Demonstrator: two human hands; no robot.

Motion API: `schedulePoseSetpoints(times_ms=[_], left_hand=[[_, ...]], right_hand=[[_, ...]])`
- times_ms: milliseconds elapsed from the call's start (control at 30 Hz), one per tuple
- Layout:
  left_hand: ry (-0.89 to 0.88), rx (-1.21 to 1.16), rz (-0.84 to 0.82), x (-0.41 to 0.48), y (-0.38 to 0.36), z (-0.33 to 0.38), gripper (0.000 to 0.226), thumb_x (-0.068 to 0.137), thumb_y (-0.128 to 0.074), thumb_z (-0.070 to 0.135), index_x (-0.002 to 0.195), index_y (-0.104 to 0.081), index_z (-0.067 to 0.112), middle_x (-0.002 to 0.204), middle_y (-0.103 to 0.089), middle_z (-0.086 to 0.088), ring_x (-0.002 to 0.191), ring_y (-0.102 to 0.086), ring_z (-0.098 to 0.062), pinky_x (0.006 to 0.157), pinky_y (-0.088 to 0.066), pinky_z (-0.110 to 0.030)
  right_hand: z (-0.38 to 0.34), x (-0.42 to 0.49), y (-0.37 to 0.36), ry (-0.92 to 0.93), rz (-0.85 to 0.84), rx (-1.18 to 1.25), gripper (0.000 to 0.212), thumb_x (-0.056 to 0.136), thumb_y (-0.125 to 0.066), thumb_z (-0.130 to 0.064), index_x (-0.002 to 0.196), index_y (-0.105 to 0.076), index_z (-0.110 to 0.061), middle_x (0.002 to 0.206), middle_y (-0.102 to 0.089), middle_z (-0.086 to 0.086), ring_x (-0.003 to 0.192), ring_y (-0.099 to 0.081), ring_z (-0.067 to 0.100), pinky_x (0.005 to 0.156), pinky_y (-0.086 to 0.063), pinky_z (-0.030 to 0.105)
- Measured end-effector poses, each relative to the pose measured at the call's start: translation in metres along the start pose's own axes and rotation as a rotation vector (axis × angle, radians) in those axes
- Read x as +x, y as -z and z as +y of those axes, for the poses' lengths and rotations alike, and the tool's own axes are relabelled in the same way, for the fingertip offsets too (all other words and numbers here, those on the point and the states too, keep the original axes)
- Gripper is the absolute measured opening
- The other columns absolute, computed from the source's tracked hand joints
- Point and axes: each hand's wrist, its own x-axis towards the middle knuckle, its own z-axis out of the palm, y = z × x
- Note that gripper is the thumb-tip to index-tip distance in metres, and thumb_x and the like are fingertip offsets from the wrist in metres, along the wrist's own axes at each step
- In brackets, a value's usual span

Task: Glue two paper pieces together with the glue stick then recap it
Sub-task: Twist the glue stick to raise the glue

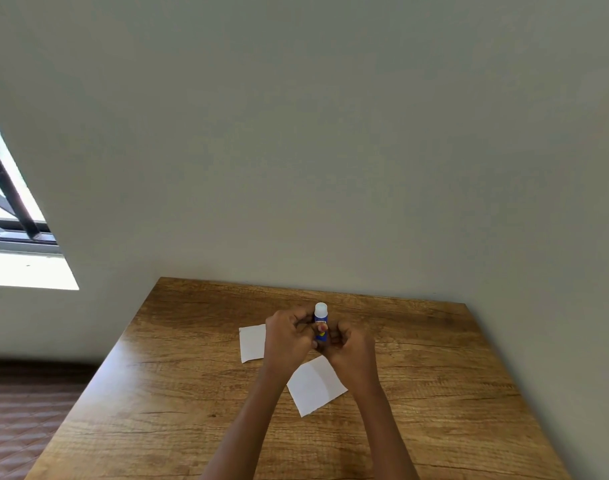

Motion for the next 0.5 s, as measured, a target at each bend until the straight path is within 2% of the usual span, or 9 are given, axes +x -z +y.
schedulePoseSetpoints(times_ms=[67, 133, 200, 300, 367, 500], left_hand=[[-0.004, -0.003, 0.0, -0.0006, 0.0001, 0.0026, 0.024, 0.073, -0.064, -0.012, 0.086, -0.074, 0.006, 0.068, -0.066, 0.007, 0.059, -0.06, 0.012, 0.05, -0.042, -0.003], [-0.009, -0.007, 0.003, -0.0003, 0.0003, 0.0033, 0.024, 0.075, -0.064, -0.011, 0.088, -0.074, 0.006, 0.069, -0.066, 0.008, 0.061, -0.06, 0.013, 0.052, -0.043, -0.002], [-0.011, -0.003, 0.013, -0.0002, 0.0004, 0.0022, 0.025, 0.076, -0.063, -0.009, 0.09, -0.074, 0.008, 0.073, -0.067, 0.009, 0.064, -0.061, 0.013, 0.053, -0.045, -0.004], [-0.001, 0.001, 0.022, 0.0009, -0.0004, -0.0006, 0.026, 0.076, -0.065, -0.007, 0.094, -0.074, 0.01, 0.08, -0.069, 0.007, 0.068, -0.061, 0.014, 0.054, -0.048, -0.007], [0.007, -0.004, 0.022, 0.0016, -0.0004, -0.0002, 0.025, 0.076, -0.067, -0.004, 0.095, -0.074, 0.01, 0.081, -0.07, 0.007, 0.069, -0.06, 0.015, 0.055, -0.05, -0.009], [0.002, -0.031, 0.022, 0.0021, 0.0009, 0.0047, 0.022, 0.075, -0.068, -0.006, 0.093, -0.073, 0.005, 0.078, -0.067, 0.008, 0.064, -0.059, 0.018, 0.054, -0.045, -0.003]], right_hand=[[0.0005, 0.0009, 0.0007, 0.019, -0.029, -0.003, 0.017, 0.071, -0.078, -0.013, 0.07, -0.064, -0.023, 0.069, -0.068, -0.004, 0.063, -0.062, 0.007, 0.058, -0.047, 0.02], [-0.0016, -0.0001, 0.0007, 0.027, -0.07, -0.01, 0.023, 0.074, -0.076, -0.015, 0.076, -0.06, -0.031, 0.074, -0.067, -0.011, 0.069, -0.062, 0.0, 0.06, -0.044, 0.013], [-0.0035, -0.0021, -0.0004, 0.015, -0.082, -0.004, 0.027, 0.072, -0.078, -0.018, 0.086, -0.058, -0.03, 0.08, -0.065, -0.015, 0.075, -0.061, -0.004, 0.062, -0.044, 0.009], [-0.0034, -0.0029, -0.0022, -0.014, 0.008, -0.004, 0.033, 0.064, -0.084, -0.022, 0.085, -0.058, -0.025, 0.079, -0.066, -0.011, 0.072, -0.061, 0.003, 0.06, -0.045, 0.009], [-0.0024, -0.0031, -0.0035, 0.006, 0.056, -0.024, 0.029, 0.063, -0.084, -0.023, 0.079, -0.06, -0.022, 0.074, -0.066, -0.008, 0.066, -0.06, 0.005, 0.058, -0.044, 0.01], [-0.0008, -0.0035, -0.0028, 0.031, 0.057, 0.026, 0.02, 0.068, -0.081, -0.013, 0.08, -0.065, -0.017, 0.069, -0.066, -0.01, 0.066, -0.062, -0.004, 0.059, -0.045, 0.008]])
